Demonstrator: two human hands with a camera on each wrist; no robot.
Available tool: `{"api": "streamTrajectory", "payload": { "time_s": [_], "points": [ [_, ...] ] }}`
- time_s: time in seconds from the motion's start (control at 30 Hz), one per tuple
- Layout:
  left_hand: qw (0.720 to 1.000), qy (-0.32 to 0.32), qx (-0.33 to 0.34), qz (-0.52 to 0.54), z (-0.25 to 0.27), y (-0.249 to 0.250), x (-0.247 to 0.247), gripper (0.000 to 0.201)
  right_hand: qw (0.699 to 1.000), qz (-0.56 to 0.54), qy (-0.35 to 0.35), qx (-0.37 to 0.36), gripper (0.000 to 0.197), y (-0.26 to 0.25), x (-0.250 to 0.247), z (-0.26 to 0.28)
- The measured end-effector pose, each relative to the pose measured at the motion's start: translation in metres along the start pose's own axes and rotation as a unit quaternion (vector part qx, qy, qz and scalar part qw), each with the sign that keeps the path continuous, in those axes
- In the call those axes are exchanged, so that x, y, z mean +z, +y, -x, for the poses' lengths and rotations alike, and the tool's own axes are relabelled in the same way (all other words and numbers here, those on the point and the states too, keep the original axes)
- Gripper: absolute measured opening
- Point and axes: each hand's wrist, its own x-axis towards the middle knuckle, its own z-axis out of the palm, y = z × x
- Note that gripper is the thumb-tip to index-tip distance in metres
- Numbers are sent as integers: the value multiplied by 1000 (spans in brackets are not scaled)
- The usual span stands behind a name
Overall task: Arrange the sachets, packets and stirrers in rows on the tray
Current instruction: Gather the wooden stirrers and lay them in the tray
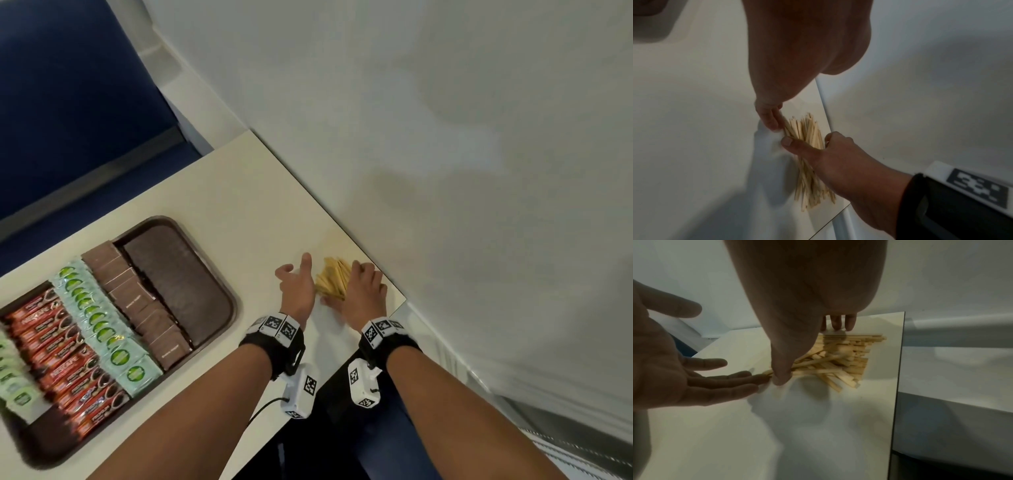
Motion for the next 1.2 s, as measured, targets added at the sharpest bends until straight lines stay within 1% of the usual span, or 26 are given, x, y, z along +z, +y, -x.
{"api": "streamTrajectory", "payload": {
  "time_s": [0.07,0.13,0.27,0.4,0.43,0.47,0.53,0.6,0.67,0.7,0.83,0.9,1.0,1.07,1.2],
  "points": [
    [1000,1,-2,-5,-1,-2,-1,81,999,6,21,-25,94,-1,5,2],
    [1000,1,-2,-10,-2,-3,-2,80,999,13,30,-39,85,-3,10,5],
    [1000,1,0,-10,-6,-3,-3,80,998,26,49,-37,84,-6,14,9],
    [1000,2,4,-10,-7,-1,-3,86,997,26,67,-22,93,-9,18,9],
    [1000,3,3,-9,-7,-1,-3,86,997,29,71,-21,92,-9,20,9],
    [1000,3,2,-8,-8,-1,-4,86,996,34,76,-24,89,-9,22,10],
    [1000,4,1,-8,-8,1,-4,83,994,43,90,-36,76,-9,23,10],
    [1000,3,3,0,-9,0,-4,72,994,51,88,-40,62,-9,22,8],
    [1000,7,5,8,-12,-4,-5,58,994,50,83,-45,53,-10,22,7],
    [1000,8,7,10,-12,-5,-5,53,994,48,82,-47,49,-11,22,8],
    [1000,15,6,18,-9,-8,-5,52,993,38,97,-51,31,-21,33,16],
    [1000,21,4,22,-9,-10,-5,52,995,20,88,-39,23,-27,40,17],
    [999,28,2,29,-6,-16,-7,52,997,13,63,-29,21,-36,46,17],
    [999,32,-1,34,-5,-20,-9,50,997,30,62,-31,19,-41,45,17],
    [999,31,-14,42,-1,-24,-14,48,996,53,62,-21,23,-49,41,14]
  ]
}}
